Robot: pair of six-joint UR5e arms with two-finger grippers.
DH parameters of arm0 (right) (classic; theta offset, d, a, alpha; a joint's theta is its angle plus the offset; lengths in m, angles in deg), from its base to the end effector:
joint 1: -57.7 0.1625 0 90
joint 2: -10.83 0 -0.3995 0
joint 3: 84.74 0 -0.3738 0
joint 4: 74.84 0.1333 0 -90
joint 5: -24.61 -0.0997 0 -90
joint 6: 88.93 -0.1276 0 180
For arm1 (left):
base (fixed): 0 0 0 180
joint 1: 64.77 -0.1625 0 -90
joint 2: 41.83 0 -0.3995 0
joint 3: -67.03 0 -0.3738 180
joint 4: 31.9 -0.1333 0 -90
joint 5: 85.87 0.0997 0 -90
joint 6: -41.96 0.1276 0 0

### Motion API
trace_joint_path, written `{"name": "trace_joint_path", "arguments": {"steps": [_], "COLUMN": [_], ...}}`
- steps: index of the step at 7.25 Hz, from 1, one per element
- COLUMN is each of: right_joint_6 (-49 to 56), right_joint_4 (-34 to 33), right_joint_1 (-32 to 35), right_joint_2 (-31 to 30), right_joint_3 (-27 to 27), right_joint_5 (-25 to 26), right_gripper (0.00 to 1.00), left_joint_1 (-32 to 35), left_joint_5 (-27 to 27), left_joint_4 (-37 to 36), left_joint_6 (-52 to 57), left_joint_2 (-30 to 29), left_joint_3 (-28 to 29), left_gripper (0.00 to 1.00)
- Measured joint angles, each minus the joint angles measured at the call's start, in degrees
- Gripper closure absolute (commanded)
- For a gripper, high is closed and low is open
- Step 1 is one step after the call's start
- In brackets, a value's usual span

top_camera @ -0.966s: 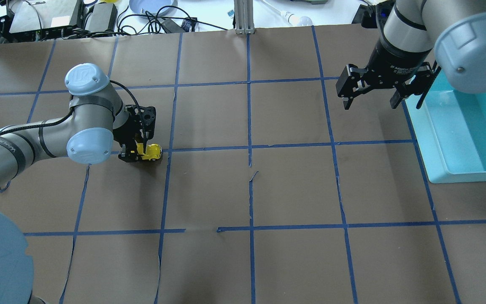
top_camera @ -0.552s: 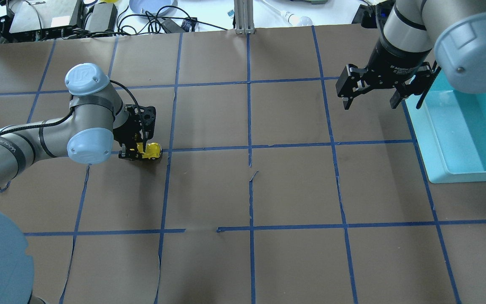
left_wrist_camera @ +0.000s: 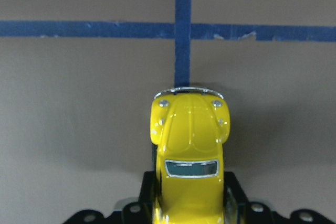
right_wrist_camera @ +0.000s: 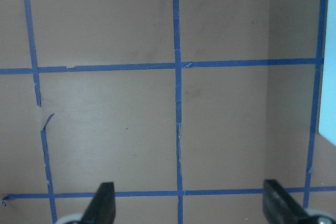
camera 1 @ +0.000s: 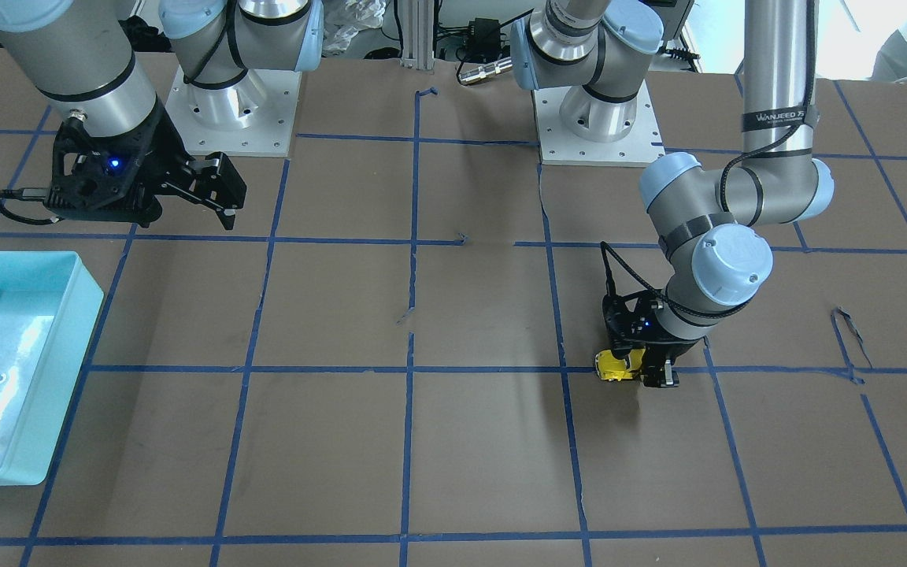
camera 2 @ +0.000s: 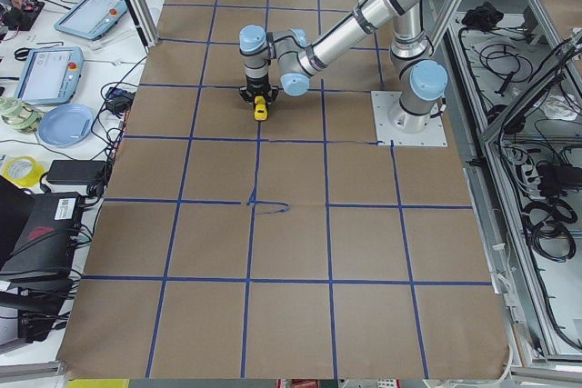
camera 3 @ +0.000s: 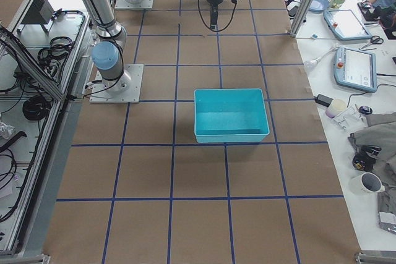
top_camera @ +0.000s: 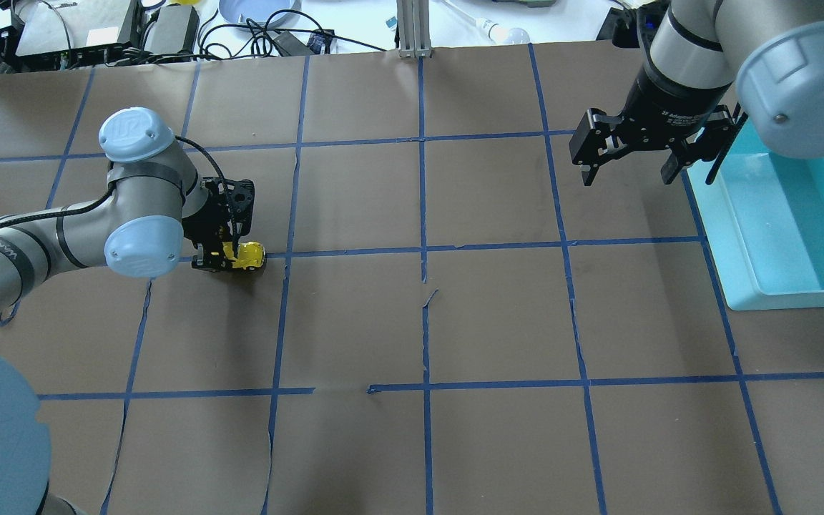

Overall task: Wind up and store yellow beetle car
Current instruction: 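Drag the car backward toward the left arm to wind it up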

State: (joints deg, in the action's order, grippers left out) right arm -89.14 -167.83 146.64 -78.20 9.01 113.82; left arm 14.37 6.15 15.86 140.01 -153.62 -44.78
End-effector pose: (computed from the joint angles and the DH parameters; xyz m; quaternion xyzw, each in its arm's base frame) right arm 0.1262 -0.4775 0.4006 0.0112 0.9998 0.0150 0.0070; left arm -0.0293 -0.5307 0.1458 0.6896 0.7239 0.0212 0.0006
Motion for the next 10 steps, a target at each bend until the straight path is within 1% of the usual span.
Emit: {"name": "trace_joint_path", "arguments": {"steps": [2, 6, 9, 10], "right_joint_6": [0.0, 0.0, -0.1, -0.1], "right_joint_4": [0.0, 0.0, -0.1, -0.2], "right_joint_1": [0.0, 0.0, 0.0, 0.0], "right_joint_2": [0.0, 0.0, 0.0, 0.0], "right_joint_3": [0.1, 0.1, 0.1, 0.1], "right_joint_5": [0.0, 0.0, 0.0, 0.0], "right_gripper": [0.00, 0.00, 0.00, 0.00], "left_joint_1": [-2.7, -7.5, -9.1, -9.2], "left_joint_5": [0.0, -0.1, 0.0, 0.1], "left_joint_4": [0.0, 0.1, 0.1, 0.1], "left_joint_6": [0.5, 5.3, 7.5, 8.2], "left_joint_2": [0.0, 0.0, 0.0, 0.0], "left_joint_3": [-0.1, -0.1, -0.1, -0.1], "left_gripper": [0.86, 0.84, 0.82, 0.79]}}
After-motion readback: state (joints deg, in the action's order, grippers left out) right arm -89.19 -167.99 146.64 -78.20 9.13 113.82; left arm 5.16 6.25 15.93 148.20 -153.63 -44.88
